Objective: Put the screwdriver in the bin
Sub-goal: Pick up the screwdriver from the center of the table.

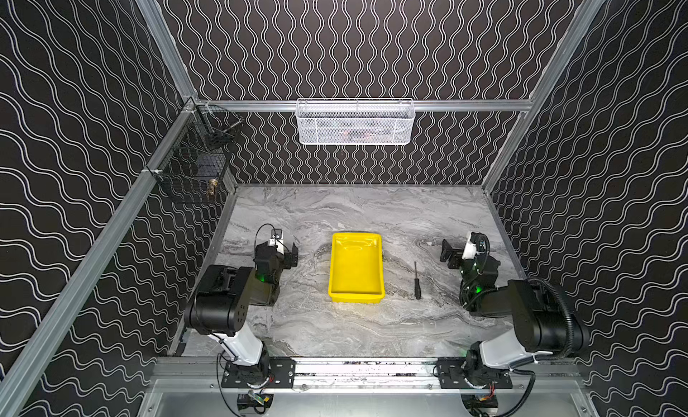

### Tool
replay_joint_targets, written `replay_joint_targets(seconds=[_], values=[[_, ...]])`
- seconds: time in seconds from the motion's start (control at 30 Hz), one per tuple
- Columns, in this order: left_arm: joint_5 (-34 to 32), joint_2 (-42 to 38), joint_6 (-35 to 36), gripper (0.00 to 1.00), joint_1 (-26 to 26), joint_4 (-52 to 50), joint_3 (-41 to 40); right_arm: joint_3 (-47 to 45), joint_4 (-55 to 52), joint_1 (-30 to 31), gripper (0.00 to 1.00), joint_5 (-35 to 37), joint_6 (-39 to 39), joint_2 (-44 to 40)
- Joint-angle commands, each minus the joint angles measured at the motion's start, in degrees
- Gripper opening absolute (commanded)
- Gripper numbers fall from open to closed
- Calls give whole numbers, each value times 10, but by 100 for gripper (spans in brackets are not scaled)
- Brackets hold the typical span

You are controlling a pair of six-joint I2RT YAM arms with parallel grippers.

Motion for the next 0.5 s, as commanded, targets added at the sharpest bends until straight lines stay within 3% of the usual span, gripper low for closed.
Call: replay_joint_targets(seconds=[0.0,0.47], values=[[2,-1,8,99,1,14,0,3,10,0,99,5,3,1],[5,-2,6,99,1,15,-3,5,6,0,99,20,9,1]])
